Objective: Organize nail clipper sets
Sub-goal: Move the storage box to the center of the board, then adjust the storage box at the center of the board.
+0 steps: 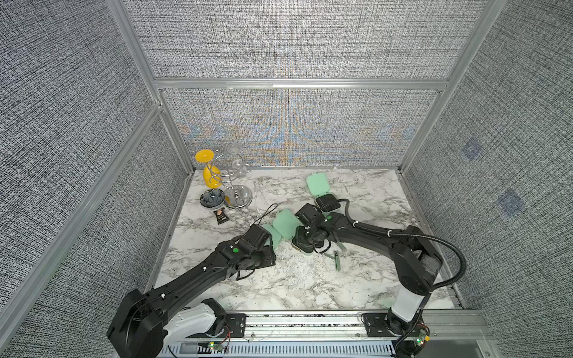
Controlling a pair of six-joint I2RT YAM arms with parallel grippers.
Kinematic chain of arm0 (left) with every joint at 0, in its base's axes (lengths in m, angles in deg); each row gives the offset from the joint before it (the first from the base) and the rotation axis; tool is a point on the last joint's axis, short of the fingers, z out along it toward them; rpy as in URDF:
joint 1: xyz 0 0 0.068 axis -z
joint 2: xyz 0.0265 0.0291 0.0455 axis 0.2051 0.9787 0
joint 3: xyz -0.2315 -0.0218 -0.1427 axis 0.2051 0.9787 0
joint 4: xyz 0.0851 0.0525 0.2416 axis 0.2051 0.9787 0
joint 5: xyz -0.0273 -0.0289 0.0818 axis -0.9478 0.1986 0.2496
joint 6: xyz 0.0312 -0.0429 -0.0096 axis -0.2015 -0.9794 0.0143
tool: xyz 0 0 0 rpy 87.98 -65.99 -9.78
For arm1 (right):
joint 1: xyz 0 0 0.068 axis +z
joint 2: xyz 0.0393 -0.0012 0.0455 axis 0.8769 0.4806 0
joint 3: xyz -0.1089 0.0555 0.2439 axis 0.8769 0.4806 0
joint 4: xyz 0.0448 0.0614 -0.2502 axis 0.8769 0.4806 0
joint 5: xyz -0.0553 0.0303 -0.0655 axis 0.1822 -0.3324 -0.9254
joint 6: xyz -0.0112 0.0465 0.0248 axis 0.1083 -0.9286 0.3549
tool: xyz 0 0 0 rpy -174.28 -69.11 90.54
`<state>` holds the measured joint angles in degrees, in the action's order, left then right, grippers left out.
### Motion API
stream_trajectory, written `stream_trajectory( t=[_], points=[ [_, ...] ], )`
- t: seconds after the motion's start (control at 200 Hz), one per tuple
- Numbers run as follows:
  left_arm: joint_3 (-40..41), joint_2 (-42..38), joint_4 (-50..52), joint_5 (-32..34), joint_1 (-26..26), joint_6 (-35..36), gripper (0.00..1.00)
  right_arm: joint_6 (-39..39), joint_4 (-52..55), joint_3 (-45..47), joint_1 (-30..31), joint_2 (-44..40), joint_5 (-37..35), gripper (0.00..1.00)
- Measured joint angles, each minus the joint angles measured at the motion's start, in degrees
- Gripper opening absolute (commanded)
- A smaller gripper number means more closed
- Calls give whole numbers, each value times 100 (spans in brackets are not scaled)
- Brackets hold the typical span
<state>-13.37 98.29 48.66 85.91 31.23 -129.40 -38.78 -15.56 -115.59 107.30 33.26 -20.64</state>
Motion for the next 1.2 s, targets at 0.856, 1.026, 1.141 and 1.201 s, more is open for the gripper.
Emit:
stream_trajectory(
  t=[0.856, 1.026, 1.141, 1.201],
  points=[
    [-1099, 2638, -1923, 203, 815, -1912, 54, 2977, 1019, 1113, -1950, -756, 146, 56],
    [-1329, 3014, -2059, 170, 815, -2109, 54, 3064, 916, 1239, -1919, -787, 149, 57],
    [-1311, 3036, -2048, 179, 815, -2194, 54, 3300, 835, 1029, -1810, -813, 229, 56],
    [-1233, 2949, -2046, 216, 815, -2243, 54, 3488, 767, 815, -1740, -743, 299, 55]
  ],
)
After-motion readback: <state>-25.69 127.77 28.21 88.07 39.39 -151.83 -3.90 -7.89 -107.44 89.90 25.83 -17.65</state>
